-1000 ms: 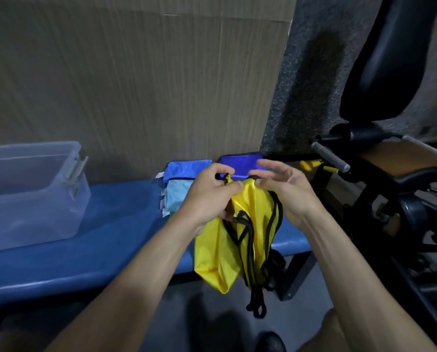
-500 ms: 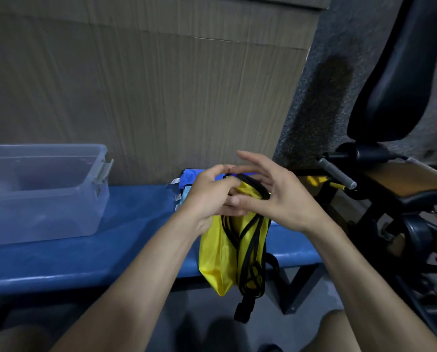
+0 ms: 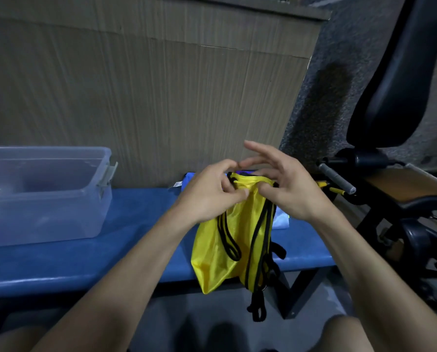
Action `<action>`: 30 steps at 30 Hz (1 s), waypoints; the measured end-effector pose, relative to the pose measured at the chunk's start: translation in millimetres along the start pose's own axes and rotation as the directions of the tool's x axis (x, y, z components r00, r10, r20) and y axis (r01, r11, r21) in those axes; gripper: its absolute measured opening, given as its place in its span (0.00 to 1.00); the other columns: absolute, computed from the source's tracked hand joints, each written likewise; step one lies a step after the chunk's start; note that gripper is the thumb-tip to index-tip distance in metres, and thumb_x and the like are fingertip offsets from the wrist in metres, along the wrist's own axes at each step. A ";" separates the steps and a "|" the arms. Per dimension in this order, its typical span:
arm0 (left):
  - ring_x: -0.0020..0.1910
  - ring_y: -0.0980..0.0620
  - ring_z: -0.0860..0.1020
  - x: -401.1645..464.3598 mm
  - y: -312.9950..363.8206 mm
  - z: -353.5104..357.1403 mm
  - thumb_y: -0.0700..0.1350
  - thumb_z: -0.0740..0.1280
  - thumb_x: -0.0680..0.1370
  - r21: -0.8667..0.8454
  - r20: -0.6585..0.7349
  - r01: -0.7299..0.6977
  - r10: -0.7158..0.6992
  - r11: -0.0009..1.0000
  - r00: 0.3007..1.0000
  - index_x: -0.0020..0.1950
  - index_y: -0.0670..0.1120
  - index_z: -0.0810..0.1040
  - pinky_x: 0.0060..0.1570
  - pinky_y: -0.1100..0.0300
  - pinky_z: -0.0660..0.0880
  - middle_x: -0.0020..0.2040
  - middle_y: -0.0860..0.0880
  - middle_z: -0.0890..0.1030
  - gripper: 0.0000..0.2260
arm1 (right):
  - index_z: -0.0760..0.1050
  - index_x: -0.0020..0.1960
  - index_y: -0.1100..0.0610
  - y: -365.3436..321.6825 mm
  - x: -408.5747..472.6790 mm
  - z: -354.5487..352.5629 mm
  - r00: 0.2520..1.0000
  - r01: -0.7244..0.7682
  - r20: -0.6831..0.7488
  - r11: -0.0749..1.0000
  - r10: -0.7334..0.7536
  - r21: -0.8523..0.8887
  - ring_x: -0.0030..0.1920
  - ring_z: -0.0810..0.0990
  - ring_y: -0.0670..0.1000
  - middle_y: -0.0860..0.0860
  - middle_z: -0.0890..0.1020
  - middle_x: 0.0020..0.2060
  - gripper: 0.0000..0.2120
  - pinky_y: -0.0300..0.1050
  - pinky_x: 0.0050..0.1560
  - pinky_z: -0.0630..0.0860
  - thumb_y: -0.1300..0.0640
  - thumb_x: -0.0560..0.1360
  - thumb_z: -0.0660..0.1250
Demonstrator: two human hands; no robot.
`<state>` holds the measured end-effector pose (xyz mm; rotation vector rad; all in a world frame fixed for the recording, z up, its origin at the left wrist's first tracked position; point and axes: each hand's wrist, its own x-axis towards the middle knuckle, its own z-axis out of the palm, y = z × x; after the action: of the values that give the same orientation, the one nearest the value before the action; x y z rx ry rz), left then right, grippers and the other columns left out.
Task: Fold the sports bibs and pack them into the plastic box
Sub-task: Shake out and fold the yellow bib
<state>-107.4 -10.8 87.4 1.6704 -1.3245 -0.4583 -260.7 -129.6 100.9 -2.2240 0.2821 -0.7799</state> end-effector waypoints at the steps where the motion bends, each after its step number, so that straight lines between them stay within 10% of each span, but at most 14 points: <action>1: 0.41 0.55 0.78 2.9 -2.6 -2.7 0.53 0.75 0.75 0.199 -0.056 -0.061 0.073 0.978 0.996 0.63 0.54 0.77 0.45 0.52 0.76 0.42 0.52 0.80 0.18 | 0.67 0.77 0.55 -1.7 3.1 -1.6 1.000 0.011 0.008 1.000 -0.011 0.012 0.51 0.84 0.49 0.54 0.81 0.59 0.40 0.45 0.54 0.78 0.78 0.68 0.62; 4: 0.55 0.53 0.74 11.6 -0.3 -13.1 0.60 0.74 0.74 0.259 -0.002 -0.148 0.154 0.955 0.988 0.59 0.53 0.79 0.55 0.53 0.72 0.51 0.51 0.74 0.18 | 0.67 0.77 0.55 -11.3 14.5 -7.7 0.998 0.038 0.041 0.998 -0.040 0.057 0.51 0.85 0.52 0.57 0.79 0.59 0.40 0.47 0.51 0.79 0.79 0.69 0.63; 10: 0.32 0.58 0.71 22.9 20.2 -38.1 0.53 0.74 0.78 0.163 0.181 -0.225 0.195 0.961 0.964 0.41 0.47 0.79 0.34 0.55 0.65 0.32 0.55 0.74 0.11 | 0.70 0.74 0.58 -15.7 22.5 -4.2 0.997 0.055 -0.058 0.980 -0.045 0.192 0.49 0.79 0.50 0.57 0.78 0.56 0.34 0.48 0.53 0.77 0.79 0.72 0.66; 18: 0.36 0.55 0.74 11.7 18.6 -64.3 0.47 0.74 0.78 0.060 0.253 -0.165 0.145 0.984 0.957 0.44 0.43 0.80 0.38 0.57 0.68 0.36 0.51 0.77 0.09 | 0.71 0.73 0.53 12.8 1.0 29.5 0.984 -0.169 0.117 0.895 0.133 0.412 0.65 0.79 0.53 0.53 0.81 0.64 0.29 0.51 0.66 0.76 0.65 0.74 0.75; 30: 0.43 0.45 0.84 -20.1 12.1 -102.4 0.48 0.73 0.79 0.103 0.111 -0.248 0.237 0.963 0.965 0.47 0.44 0.84 0.43 0.54 0.77 0.42 0.45 0.85 0.07 | 0.82 0.51 0.57 52.1 -30.7 78.3 0.909 -0.392 0.254 0.885 0.330 0.252 0.49 0.86 0.47 0.47 0.88 0.46 0.09 0.42 0.51 0.80 0.69 0.76 0.71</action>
<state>-44.3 51.1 144.0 1.5680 -1.6320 -0.3259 -235.2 -107.2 8.1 -1.8684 0.4347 -0.3575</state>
